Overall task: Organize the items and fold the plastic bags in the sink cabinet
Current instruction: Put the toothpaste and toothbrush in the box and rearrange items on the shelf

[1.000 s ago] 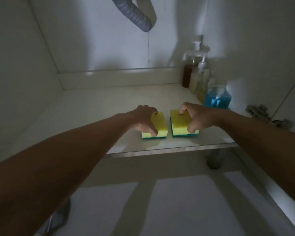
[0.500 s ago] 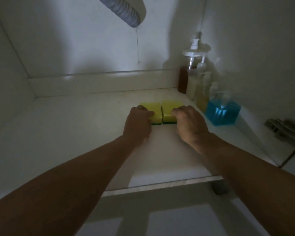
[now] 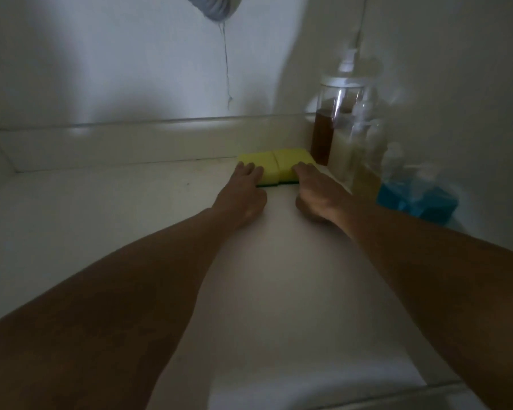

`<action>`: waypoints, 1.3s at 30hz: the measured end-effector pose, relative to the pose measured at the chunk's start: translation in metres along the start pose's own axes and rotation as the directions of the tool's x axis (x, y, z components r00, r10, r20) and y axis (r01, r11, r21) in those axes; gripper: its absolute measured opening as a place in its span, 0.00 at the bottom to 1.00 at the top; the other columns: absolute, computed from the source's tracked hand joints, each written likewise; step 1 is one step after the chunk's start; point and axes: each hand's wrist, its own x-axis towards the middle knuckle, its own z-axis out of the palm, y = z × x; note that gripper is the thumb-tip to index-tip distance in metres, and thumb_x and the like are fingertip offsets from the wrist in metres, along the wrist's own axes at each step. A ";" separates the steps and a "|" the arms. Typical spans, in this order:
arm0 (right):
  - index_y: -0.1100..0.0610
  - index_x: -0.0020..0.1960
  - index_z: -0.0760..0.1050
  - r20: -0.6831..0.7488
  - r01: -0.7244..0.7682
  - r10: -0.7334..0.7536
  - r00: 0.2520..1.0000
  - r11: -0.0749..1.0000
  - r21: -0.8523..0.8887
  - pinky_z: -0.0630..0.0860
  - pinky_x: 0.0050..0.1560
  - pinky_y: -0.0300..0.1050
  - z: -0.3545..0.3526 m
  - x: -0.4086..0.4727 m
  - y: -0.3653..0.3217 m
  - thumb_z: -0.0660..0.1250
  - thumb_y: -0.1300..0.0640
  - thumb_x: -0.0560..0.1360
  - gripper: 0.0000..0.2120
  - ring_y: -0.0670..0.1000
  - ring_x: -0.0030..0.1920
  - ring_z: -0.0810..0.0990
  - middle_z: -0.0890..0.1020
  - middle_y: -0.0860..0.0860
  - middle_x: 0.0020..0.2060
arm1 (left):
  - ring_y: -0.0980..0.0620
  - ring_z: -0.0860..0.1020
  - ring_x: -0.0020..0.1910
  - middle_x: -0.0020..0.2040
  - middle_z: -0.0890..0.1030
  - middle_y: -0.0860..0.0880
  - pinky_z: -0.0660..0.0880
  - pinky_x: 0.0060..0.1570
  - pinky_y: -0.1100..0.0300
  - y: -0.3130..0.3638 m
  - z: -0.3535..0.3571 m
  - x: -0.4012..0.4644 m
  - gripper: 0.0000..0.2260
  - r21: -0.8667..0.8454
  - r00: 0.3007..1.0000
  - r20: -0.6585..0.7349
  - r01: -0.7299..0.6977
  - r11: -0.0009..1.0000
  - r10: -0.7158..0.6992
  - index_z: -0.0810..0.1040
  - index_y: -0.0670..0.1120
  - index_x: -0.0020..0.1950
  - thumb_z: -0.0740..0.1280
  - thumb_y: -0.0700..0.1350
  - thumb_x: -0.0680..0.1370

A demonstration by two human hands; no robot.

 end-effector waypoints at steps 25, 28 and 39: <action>0.62 0.68 0.65 -0.376 -0.052 0.028 0.926 0.997 -0.056 0.62 0.66 0.57 0.028 0.023 0.008 0.56 0.66 0.76 0.20 0.63 0.68 0.64 0.65 0.62 0.68 | 0.44 0.37 0.77 0.78 0.36 0.45 0.47 0.71 0.36 -0.001 0.009 0.012 0.34 0.084 0.985 -0.168 0.052 0.995 -0.037 0.45 0.44 0.79 0.60 0.46 0.78; 0.64 0.62 0.69 -0.311 -0.087 0.053 0.949 0.992 -0.096 0.68 0.56 0.56 0.027 0.004 0.001 0.51 0.66 0.78 0.15 0.63 0.61 0.69 0.70 0.62 0.60 | 0.44 0.43 0.78 0.79 0.40 0.45 0.53 0.73 0.40 0.005 0.003 -0.015 0.32 -0.019 0.986 -0.141 0.083 0.996 -0.085 0.52 0.42 0.78 0.63 0.46 0.78; 0.61 0.67 0.70 0.160 0.190 -0.162 0.974 0.966 -0.174 0.74 0.60 0.52 -0.017 -0.093 -0.047 0.55 0.65 0.79 0.17 0.59 0.60 0.75 0.75 0.59 0.61 | 0.47 0.69 0.68 0.69 0.71 0.45 0.64 0.64 0.61 0.033 -0.053 -0.154 0.23 0.059 0.932 0.165 0.316 0.947 -0.322 0.72 0.43 0.69 0.69 0.48 0.75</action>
